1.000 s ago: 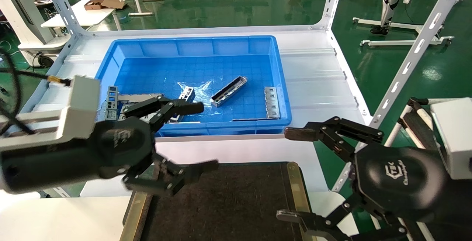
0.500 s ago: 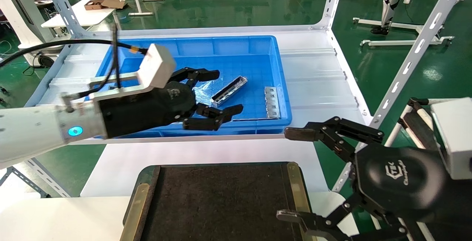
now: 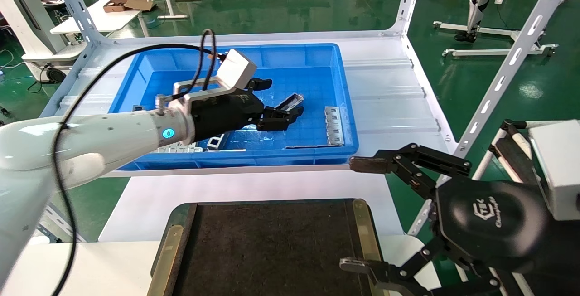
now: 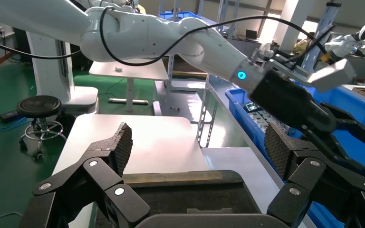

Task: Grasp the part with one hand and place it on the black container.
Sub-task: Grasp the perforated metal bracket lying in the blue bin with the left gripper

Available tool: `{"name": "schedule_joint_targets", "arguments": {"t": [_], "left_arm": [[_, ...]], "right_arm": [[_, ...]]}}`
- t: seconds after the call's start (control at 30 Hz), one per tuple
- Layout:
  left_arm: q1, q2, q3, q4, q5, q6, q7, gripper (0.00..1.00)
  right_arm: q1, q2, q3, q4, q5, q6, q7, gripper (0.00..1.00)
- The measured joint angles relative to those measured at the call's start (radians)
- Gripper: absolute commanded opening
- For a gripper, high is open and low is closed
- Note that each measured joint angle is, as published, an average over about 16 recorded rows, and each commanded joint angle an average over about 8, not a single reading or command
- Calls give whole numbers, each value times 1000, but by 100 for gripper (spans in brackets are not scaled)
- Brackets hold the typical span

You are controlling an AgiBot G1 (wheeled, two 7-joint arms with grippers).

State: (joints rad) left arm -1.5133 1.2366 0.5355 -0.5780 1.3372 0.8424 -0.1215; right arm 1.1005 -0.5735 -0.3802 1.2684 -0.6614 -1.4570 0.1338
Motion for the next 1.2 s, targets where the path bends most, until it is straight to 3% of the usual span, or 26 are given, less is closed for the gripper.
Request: {"name": "schedule_joint_targets", "arguments": {"t": [0.3, 0.37, 0.4, 0.57, 0.63, 0.67, 1.2], "left_arm": [[-62, 105, 35, 203, 23, -111, 59, 100], [-67, 117, 47, 226, 19, -131, 66, 98], [-68, 121, 54, 234, 15, -140, 68, 92], [-67, 130, 95, 250, -9, -183, 64, 29], [-64, 131, 115, 249, -20, -199, 57, 6], [-63, 131, 125, 248, -26, -207, 53, 0], [-56, 128, 271, 226, -121, -282, 1, 0]], "right_arm": [[0, 0, 0, 0, 0, 0, 0, 100], [0, 0, 0, 0, 0, 0, 0, 90], [0, 0, 0, 0, 0, 0, 0, 79], [0, 0, 0, 0, 0, 0, 0, 17], [0, 0, 0, 0, 0, 0, 0, 2], [0, 0, 0, 0, 0, 0, 0, 0], [0, 0, 0, 0, 0, 0, 0, 0]]}}
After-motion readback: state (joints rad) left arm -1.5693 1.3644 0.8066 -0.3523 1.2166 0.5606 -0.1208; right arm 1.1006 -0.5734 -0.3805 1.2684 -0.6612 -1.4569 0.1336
